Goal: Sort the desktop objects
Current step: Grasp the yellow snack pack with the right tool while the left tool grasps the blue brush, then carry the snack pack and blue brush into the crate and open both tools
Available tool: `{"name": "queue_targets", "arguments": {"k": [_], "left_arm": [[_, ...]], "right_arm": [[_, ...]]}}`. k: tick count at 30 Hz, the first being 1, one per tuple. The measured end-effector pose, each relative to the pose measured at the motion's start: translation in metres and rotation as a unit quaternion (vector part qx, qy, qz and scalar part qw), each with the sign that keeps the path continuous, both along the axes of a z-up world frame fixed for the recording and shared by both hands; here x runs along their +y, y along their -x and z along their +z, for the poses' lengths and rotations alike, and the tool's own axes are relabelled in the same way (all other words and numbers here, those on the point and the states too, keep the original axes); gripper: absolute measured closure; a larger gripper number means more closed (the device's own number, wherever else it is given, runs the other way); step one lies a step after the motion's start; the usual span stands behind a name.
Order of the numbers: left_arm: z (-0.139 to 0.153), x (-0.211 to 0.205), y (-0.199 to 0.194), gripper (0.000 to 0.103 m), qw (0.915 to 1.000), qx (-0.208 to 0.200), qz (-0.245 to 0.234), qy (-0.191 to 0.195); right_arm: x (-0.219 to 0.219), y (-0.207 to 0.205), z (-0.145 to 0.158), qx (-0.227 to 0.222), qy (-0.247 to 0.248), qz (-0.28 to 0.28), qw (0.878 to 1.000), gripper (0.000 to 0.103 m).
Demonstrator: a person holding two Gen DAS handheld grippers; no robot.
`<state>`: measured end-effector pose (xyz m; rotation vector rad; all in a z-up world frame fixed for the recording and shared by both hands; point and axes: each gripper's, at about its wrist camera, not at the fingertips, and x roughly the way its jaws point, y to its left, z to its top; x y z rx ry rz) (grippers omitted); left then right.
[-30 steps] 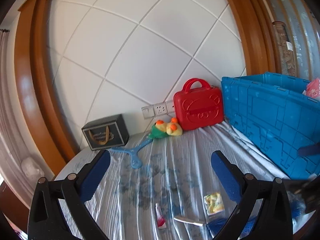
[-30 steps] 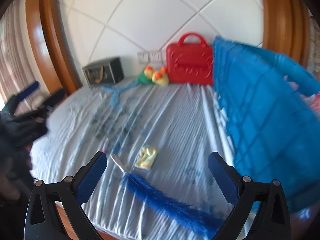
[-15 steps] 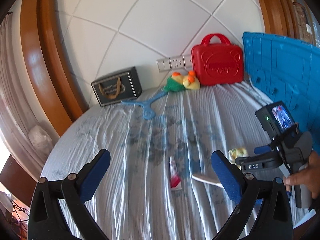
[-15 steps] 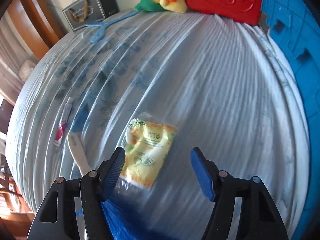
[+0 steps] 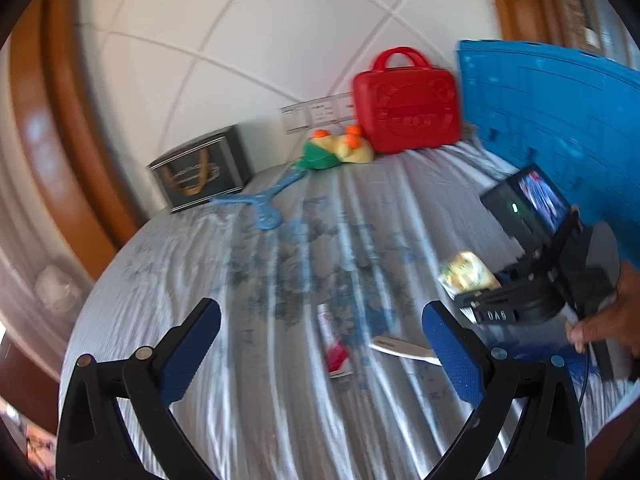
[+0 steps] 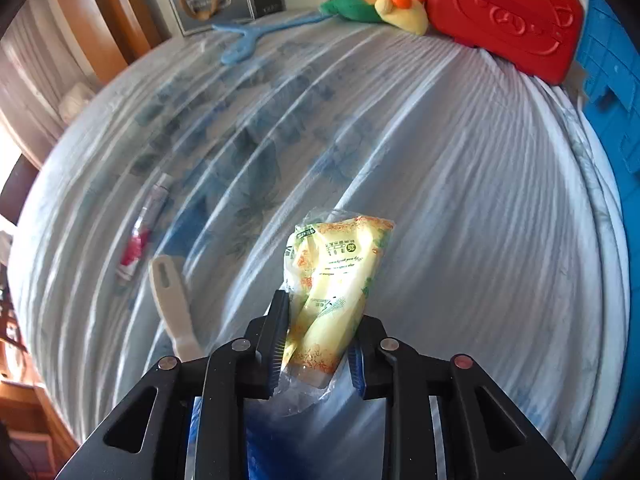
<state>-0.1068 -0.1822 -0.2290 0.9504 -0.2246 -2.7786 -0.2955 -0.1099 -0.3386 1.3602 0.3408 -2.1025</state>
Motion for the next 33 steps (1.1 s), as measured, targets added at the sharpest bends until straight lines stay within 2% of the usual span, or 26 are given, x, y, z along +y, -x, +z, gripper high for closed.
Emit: {"name": "queue_targets", "arguments": {"k": [3, 4, 6, 7, 9, 11, 13, 15, 16, 18, 19, 21, 23, 25, 26, 27, 28, 29, 30, 33], "left_arm": [[-0.005, 0.022, 0.003, 0.001, 0.9956, -0.006, -0.093, 0.007], [-0.008, 0.033, 0.004, 0.001, 0.9918, -0.007, -0.127, 0.017], [-0.017, 0.058, 0.008, 0.001, 0.9774, -0.021, -0.207, 0.036], [-0.025, 0.075, 0.01, 0.001, 0.9634, -0.037, -0.261, 0.049], [-0.036, 0.102, 0.014, 0.001, 0.937, -0.056, -0.337, 0.075], [-0.05, 0.13, 0.017, 0.001, 0.9041, -0.082, -0.406, 0.105], [-0.06, 0.15, 0.018, 0.001, 0.8728, -0.097, -0.464, 0.117], [-0.066, 0.163, 0.017, 0.001, 0.8431, -0.111, -0.514, 0.113], [-0.069, 0.169, 0.018, 0.001, 0.8246, -0.117, -0.543, 0.109], [-0.076, 0.174, 0.021, 0.001, 0.7957, -0.136, -0.581, 0.104], [-0.08, 0.177, 0.024, 0.001, 0.7768, -0.15, -0.604, 0.099], [-0.088, 0.18, 0.028, 0.004, 0.7561, -0.162, -0.626, 0.102], [-0.094, 0.181, 0.026, 0.008, 0.7423, -0.158, -0.642, 0.11], [-0.097, 0.181, 0.028, 0.025, 0.7403, -0.144, -0.646, 0.116], [-0.099, 0.181, 0.029, 0.029, 0.7379, -0.141, -0.65, 0.113], [-0.103, 0.181, 0.031, 0.033, 0.7376, -0.143, -0.65, 0.112], [-0.11, 0.181, 0.033, 0.049, 0.7397, -0.151, -0.645, 0.117], [-0.113, 0.18, 0.037, 0.058, 0.7359, -0.163, -0.649, 0.106], [-0.113, 0.178, 0.039, 0.075, 0.7359, -0.164, -0.652, 0.081], [-0.113, 0.18, 0.038, 0.088, 0.7474, -0.156, -0.64, 0.084]], "right_arm": [[0.024, -0.007, 0.027, 0.021, 0.021, -0.006, 1.0, 0.077], [0.032, -0.01, 0.037, 0.03, 0.024, -0.009, 0.999, 0.077], [0.054, -0.019, 0.057, 0.054, 0.029, -0.014, 0.998, 0.077], [0.064, -0.022, 0.066, 0.066, 0.029, -0.016, 0.997, 0.077], [0.083, -0.031, 0.082, 0.088, 0.025, -0.017, 0.996, 0.077], [0.094, -0.036, 0.09, 0.098, 0.021, -0.018, 0.995, 0.077], [0.109, -0.04, 0.098, 0.109, 0.023, -0.024, 0.993, 0.077], [0.122, -0.045, 0.103, 0.113, 0.02, -0.039, 0.993, 0.077], [0.125, -0.047, 0.104, 0.113, 0.02, -0.045, 0.992, 0.077], [0.131, -0.049, 0.104, 0.113, 0.014, -0.062, 0.992, 0.077], [0.133, -0.051, 0.105, 0.112, 0.014, -0.07, 0.991, 0.077], [0.137, -0.053, 0.105, 0.112, 0.011, -0.085, 0.99, 0.077], [0.139, -0.054, 0.105, 0.111, 0.01, -0.098, 0.989, 0.077], [0.141, -0.055, 0.104, 0.108, 0.013, -0.111, 0.988, 0.077], [0.141, -0.056, 0.104, 0.109, 0.012, -0.117, 0.987, 0.077], [0.142, -0.057, 0.104, 0.11, 0.012, -0.123, 0.986, 0.077], [0.143, -0.057, 0.105, 0.112, 0.012, -0.127, 0.986, 0.077], [0.142, -0.059, 0.106, 0.113, 0.011, -0.13, 0.985, 0.077], [0.142, -0.06, 0.108, 0.113, 0.011, -0.132, 0.985, 0.077], [0.14, -0.064, 0.116, 0.124, 0.015, -0.135, 0.983, 0.077]]}}
